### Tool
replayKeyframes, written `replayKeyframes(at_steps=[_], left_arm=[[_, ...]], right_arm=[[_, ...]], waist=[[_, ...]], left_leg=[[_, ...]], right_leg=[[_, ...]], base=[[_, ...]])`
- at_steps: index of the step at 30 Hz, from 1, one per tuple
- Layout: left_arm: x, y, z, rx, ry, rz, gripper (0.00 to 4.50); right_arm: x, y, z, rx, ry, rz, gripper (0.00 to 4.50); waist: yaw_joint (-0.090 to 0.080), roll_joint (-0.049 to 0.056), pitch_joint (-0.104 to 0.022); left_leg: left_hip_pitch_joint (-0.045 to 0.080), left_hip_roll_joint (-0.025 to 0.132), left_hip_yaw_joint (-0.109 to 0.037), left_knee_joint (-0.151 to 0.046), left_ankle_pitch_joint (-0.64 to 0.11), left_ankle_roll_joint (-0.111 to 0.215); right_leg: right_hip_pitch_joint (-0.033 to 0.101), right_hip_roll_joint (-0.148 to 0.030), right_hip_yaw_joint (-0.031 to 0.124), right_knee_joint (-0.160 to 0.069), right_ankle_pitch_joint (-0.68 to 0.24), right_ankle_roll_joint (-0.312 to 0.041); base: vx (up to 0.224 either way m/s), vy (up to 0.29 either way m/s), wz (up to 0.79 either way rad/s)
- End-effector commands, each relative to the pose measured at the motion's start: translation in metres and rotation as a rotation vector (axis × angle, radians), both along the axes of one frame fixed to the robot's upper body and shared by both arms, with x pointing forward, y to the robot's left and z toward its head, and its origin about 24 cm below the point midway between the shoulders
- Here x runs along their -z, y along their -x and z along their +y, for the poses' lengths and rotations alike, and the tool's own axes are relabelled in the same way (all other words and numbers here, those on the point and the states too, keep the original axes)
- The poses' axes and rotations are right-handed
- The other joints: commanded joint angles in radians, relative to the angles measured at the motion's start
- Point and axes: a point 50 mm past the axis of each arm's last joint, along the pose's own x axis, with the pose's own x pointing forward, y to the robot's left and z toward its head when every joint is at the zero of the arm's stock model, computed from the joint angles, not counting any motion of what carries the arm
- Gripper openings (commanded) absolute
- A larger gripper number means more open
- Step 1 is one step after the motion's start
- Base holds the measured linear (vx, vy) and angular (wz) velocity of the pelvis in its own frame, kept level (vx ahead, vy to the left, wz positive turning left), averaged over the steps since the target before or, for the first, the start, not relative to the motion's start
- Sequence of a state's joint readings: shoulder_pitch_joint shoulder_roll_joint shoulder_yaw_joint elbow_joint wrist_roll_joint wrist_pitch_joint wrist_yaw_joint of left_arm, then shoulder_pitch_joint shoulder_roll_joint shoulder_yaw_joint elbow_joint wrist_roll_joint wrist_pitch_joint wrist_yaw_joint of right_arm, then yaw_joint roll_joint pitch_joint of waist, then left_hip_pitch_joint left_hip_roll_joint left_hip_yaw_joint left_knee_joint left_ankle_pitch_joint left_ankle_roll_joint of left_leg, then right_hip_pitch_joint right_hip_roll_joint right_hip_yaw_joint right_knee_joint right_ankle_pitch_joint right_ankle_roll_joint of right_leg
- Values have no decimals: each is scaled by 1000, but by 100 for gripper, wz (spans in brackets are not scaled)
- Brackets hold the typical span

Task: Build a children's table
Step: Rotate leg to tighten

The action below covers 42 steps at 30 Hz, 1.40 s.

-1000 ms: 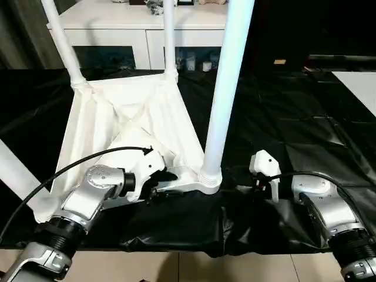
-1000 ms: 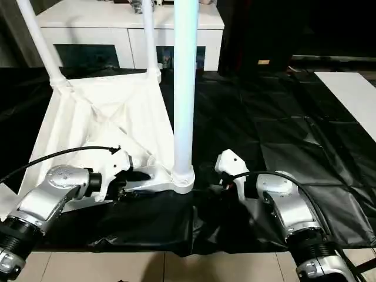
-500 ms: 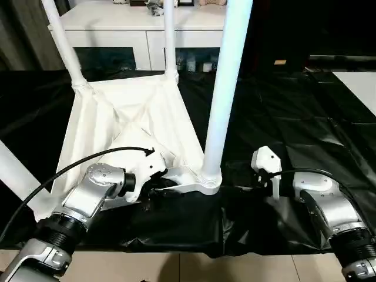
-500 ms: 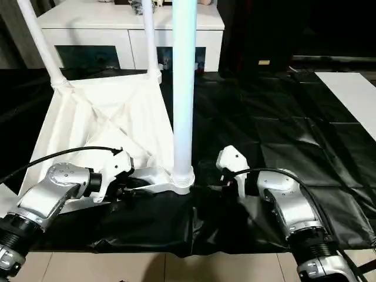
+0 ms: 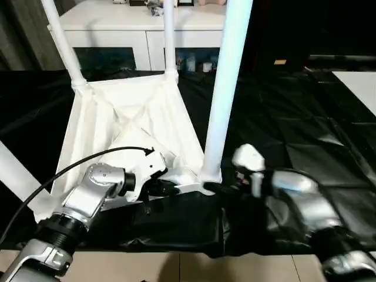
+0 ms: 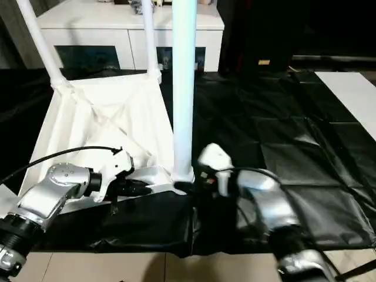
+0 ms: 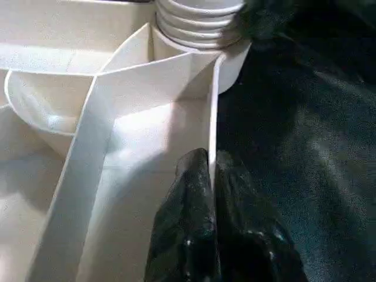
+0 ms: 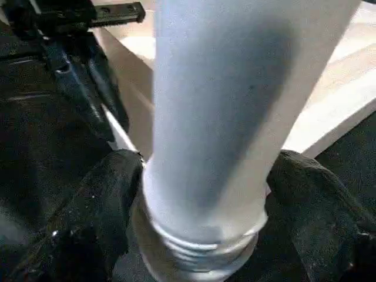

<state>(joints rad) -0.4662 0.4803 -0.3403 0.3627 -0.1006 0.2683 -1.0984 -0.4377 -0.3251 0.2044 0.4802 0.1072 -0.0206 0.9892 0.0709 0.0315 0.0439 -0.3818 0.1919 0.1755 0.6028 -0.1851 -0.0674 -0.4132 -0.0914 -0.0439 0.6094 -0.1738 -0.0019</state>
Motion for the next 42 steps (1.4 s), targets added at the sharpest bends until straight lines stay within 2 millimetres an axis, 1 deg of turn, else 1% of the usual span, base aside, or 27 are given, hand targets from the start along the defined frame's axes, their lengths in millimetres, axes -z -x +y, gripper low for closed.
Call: replayKeyframes(at_steps=[1,4,6,8,13,16,17,18,19,20,21,22,23,24,25,26,28,29,30,31,32,34,35,36,37,38,42], left_arm=[[13,7,2,-17,-26,52,0],[13,7,3,-18,-28,53,0],[14,7,3,-19,-32,54,0],[14,7,3,-18,-37,54,0],[15,7,3,-14,-45,53,0],[15,6,2,-25,-43,41,0],[14,4,-1,-48,-33,24,0],[14,-2,-8,-102,-5,1,0],[14,-4,-11,-122,7,-3,0],[15,-5,-15,-137,9,-6,0],[15,-5,-16,-139,7,-5,0],[16,-6,-18,-148,5,-5,0],[20,-12,-28,-217,-8,-21,0],[20,-13,-30,-230,-11,-25,0],[21,-17,-35,-269,-12,-31,0],[22,-21,-41,-316,-18,-43,0],[22,-24,-44,-350,-22,-55,0],[23,-28,-50,-399,-22,-63,0],[23,-34,-60,-480,-17,-85,0],[23,-34,-61,-488,-17,-87,0],[23,-35,-65,-500,-21,-91,0],[23,-35,-68,-493,-27,-91,0],[23,-35,-70,-476,-29,-91,0],[23,-35,-70,-472,-28,-91,0],[22,-35,-71,-450,-27,-94,0],[21,-33,-70,-410,-25,-92,0],[22,-25,-61,-302,-46,-61,0]], right_arm=[[-3,-3,-1,3,7,-15,335],[-3,-4,-1,2,9,-13,311],[-2,-4,-1,-5,17,-15,285],[-1,-3,0,-17,29,-17,274],[1,-3,0,-21,32,-14,267],[2,-4,0,3,28,-11,267],[5,-7,0,59,25,-7,267],[11,-13,0,197,16,8,266],[13,-14,-1,248,11,18,266],[17,-16,0,311,4,25,266],[18,-16,1,337,-1,27,266],[20,-16,1,361,-4,33,266],[27,-16,5,506,-12,60,266],[29,-17,6,531,-13,65,266],[32,-16,8,585,-14,83,266],[37,-15,11,652,-7,96,266],[39,-14,13,687,-1,102,265],[43,-13,16,741,29,94,265],[48,-11,25,813,45,95,265],[48,-11,26,823,45,95,265],[48,-10,33,848,41,95,265],[46,-9,40,832,30,86,265],[40,-8,49,772,-11,68,265],[39,-8,51,758,-24,63,265],[33,-9,53,733,-67,52,321],[27,-10,52,714,-116,55,321],[17,-14,39,613,-156,67,356]], waist=[[1,-2,-63],[1,-3,-61],[1,-3,-59],[-1,-3,-59],[-3,-2,-61],[-4,-2,-60],[-5,-7,-58],[-6,-7,-57],[-11,-6,-50],[-14,-7,-48],[-18,-9,-45],[-18,-10,-46],[-22,-9,-43],[-21,-9,-43],[-21,-10,-47],[-22,-11,-45],[-21,-11,-46],[-23,-8,-45],[-24,-6,-46],[-22,-6,-45],[-19,-8,-48],[-17,-7,-53],[-15,-4,-55],[-15,-4,-54],[-14,-3,-54],[-14,-4,-54],[-17,-4,-57]], left_leg=[[14,28,-7,-83,-242,29],[15,27,-5,-82,-247,35],[16,28,-6,-85,-277,27],[16,29,-7,-86,-281,24],[15,28,-6,-84,-260,31],[15,28,-6,-85,-265,32],[15,28,-5,-86,-280,29],[16,28,-5,-86,-280,25],[15,26,-7,-91,-313,10],[16,25,-9,-93,-336,1],[20,22,-13,-95,-376,-15],[23,23,-14,-96,-388,-19],[29,22,-13,-95,-408,-18],[32,20,-14,-95,-407,-22],[32,19,-17,-95,-404,-25],[29,19,-16,-97,-399,-25],[32,18,-17,-96,-406,-23],[28,18,-18,-97,-407,-20],[29,17,-18,-98,-405,-22],[40,15,-15,-96,-423,-27],[39,14,-18,-97,-426,-21],[26,15,-21,-106,-390,-7],[26,16,-21,-108,-380,2],[25,17,-19,-109,-381,6],[27,17,-18,-109,-387,12],[27,17,-18,-109,-390,16],[7,18,-24,-115,-359,30]], right_leg=[[51,-39,27,-61,-155,-237],[50,-40,28,-63,-163,-237],[48,-42,28,-69,-224,-225],[48,-42,29,-69,-233,-222],[49,-41,29,-66,-191,-230],[49,-41,28,-66,-198,-232],[48,-41,28,-70,-228,-226],[46,-42,29,-71,-238,-225],[45,-41,29,-77,-303,-210],[45,-42,27,-79,-348,-199],[43,-45,26,-87,-440,-166],[42,-46,26,-91,-470,-152],[33,-46,30,-102,-520,-131],[30,-46,30,-106,-536,-121],[33,-47,28,-106,-552,-108],[34,-45,28,-107,-553,-102],[28,-45,27,-112,-569,-89],[27,-44,27,-113,-569,-83],[27,-42,26,-113,-563,-82],[17,-39,26,-121,-577,-76],[22,-42,25,-121,-582,-70],[35,-43,25,-117,-524,-66],[34,-42,27,-116,-489,-68],[33,-42,28,-117,-479,-69],[33,-43,29,-118,-470,-74],[33,-43,29,-118,-471,-75],[51,-48,25,-112,-457,-71]], base=[[0,0,0],[0,0,0],[0,0,0],[0,0,0],[0,0,0],[0,0,0],[0,0,0],[0,0,0],[0,0,0],[0,0,0],[0,0,0],[0,0,0],[0,0,0],[0,0,0],[0,0,0],[0,0,0],[0,0,0],[0,0,0],[0,0,0],[0,0,0],[0,0,0],[0,0,0],[0,0,0],[0,0,0],[0,0,0],[0,0,0],[0,0,0]])
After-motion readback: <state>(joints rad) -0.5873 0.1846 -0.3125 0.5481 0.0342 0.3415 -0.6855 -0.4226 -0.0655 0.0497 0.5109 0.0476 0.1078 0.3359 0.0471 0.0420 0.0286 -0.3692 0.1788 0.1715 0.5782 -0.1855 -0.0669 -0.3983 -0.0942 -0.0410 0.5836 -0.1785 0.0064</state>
